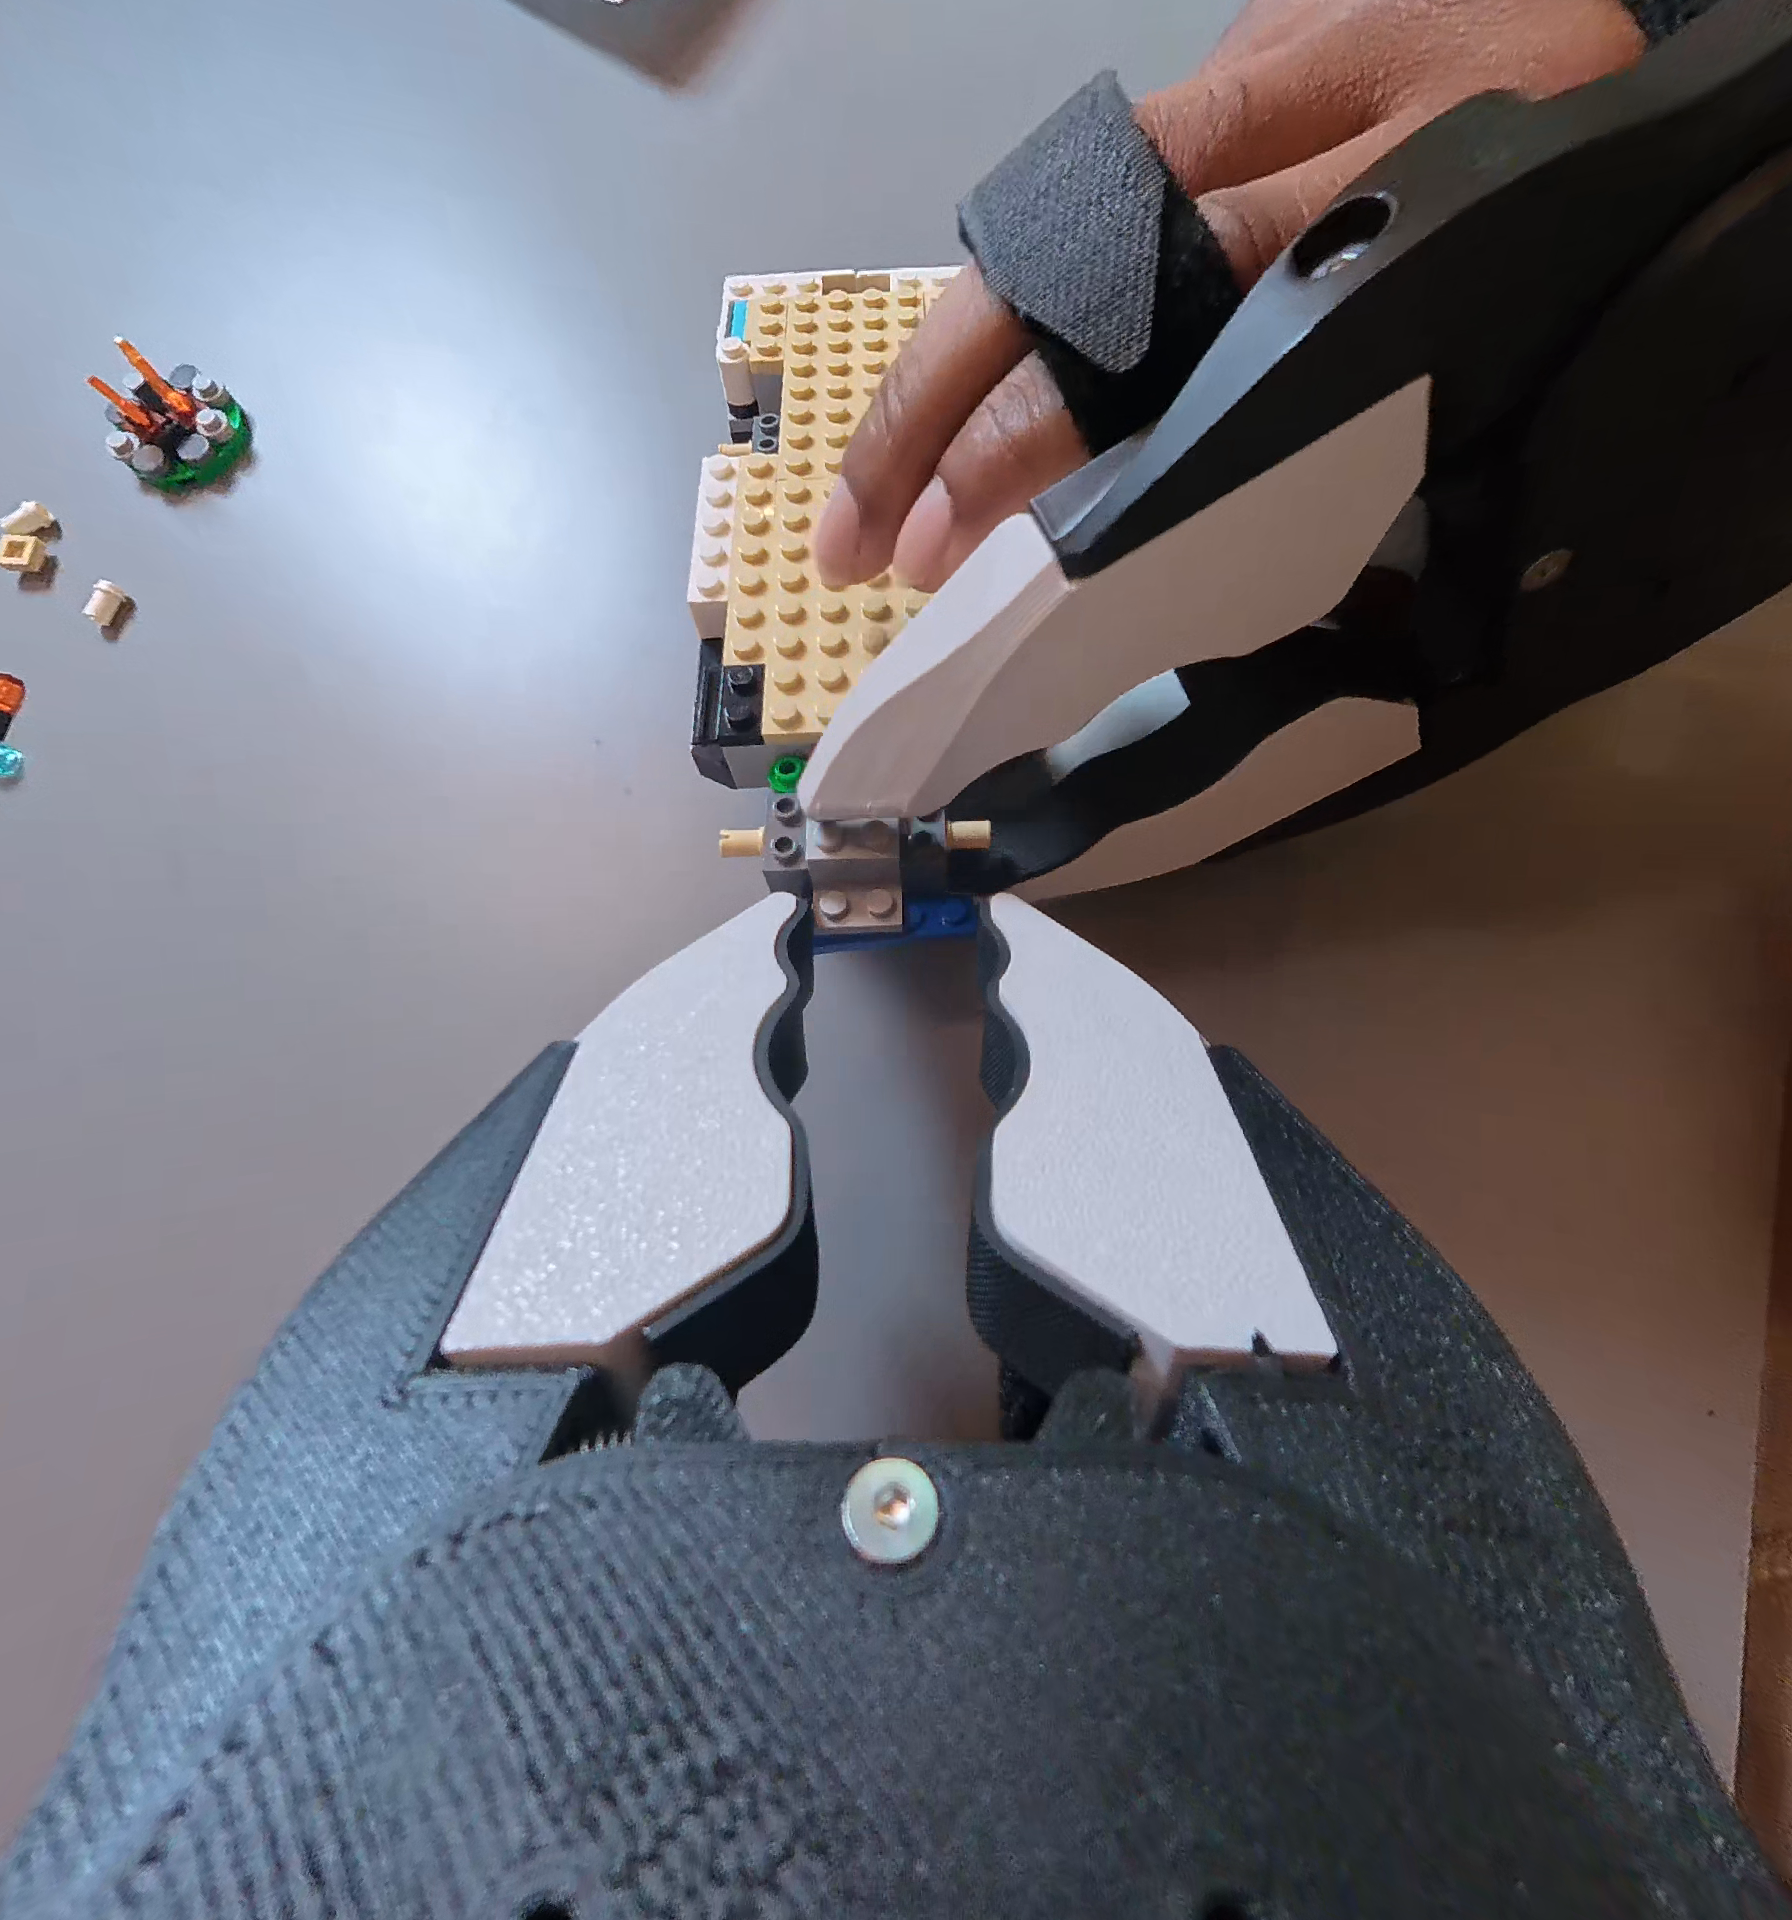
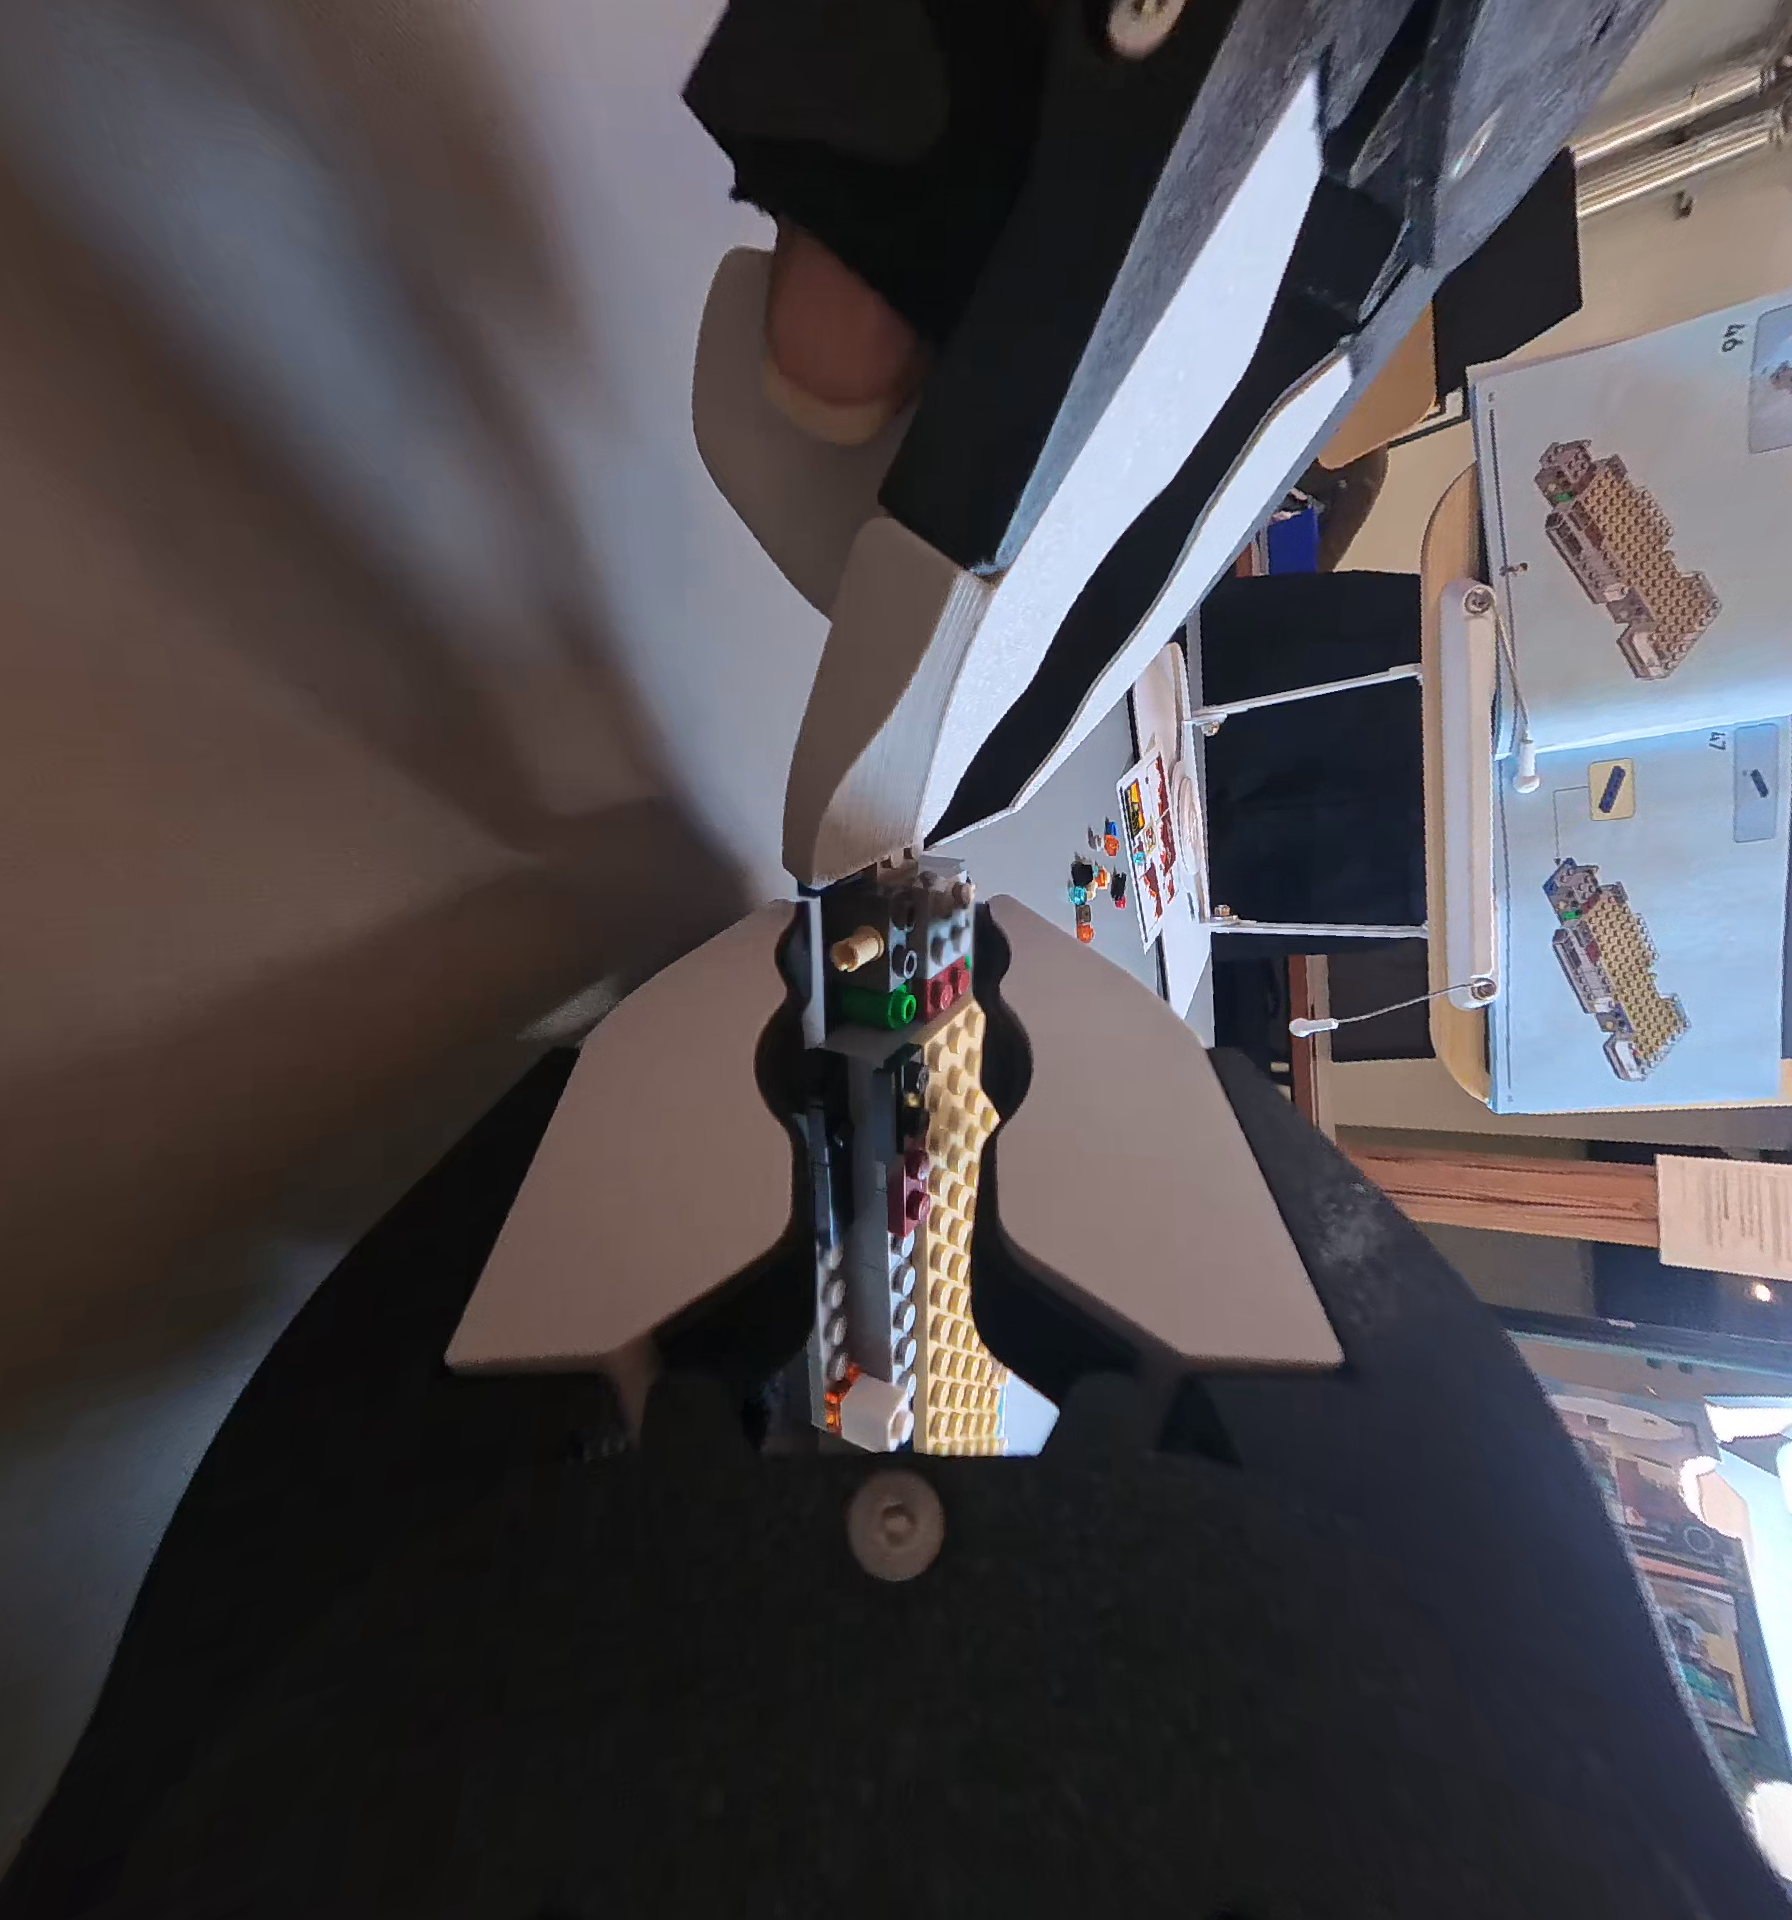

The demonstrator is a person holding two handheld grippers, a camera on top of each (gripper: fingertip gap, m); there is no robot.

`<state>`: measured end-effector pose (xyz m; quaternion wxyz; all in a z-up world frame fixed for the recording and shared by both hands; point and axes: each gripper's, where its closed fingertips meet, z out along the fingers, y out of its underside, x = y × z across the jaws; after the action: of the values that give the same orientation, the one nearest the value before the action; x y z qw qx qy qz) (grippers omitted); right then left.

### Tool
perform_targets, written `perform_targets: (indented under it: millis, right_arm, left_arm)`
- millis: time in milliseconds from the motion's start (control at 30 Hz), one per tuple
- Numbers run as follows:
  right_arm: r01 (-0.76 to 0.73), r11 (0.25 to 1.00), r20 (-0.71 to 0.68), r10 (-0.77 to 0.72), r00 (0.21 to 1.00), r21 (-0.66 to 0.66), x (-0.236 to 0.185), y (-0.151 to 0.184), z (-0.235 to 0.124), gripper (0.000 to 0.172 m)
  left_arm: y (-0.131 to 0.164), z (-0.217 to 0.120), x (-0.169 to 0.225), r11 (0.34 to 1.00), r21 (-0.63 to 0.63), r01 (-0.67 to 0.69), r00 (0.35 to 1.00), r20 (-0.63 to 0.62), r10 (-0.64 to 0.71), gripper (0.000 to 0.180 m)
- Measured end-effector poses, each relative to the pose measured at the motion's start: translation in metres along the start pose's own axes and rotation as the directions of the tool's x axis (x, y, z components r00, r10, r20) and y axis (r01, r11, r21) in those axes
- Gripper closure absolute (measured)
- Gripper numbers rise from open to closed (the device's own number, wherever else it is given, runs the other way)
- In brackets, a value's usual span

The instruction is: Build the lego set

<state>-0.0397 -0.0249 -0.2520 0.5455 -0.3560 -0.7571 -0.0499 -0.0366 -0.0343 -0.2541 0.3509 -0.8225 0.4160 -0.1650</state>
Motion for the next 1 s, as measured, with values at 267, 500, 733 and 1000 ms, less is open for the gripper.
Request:
perform_targets:
  millis: [267,500,733,1000]
  right_arm:
    - [-0.065,0.995,-0.041,0.063,0.997,-0.071,-0.005,-0.003,-0.007,0.136]
    - [-0.055,0.991,0.002,0.056,0.998,-0.126,-0.012,0.010,-0.004,0.140]
    - [-0.080,0.988,0.126,0.096,0.987,-0.130,-0.023,0.011,-0.011,0.141]
    - [-0.203,0.975,0.240,0.219,0.946,-0.087,-0.024,0.005,-0.026,0.139]
  left_arm:
    - [-0.006,-0.001,0.002,1.000,-0.024,-0.009,1.000,0.000,0.009,0.165]
    - [0.000,0.002,0.000,0.998,-0.040,-0.059,0.998,0.003,0.059,0.163]
    - [0.027,-0.013,-0.066,0.996,-0.080,-0.029,0.996,0.085,0.036,0.145]
    - [0.039,0.006,-0.114,0.953,-0.250,-0.171,0.985,-0.048,0.165,0.131]
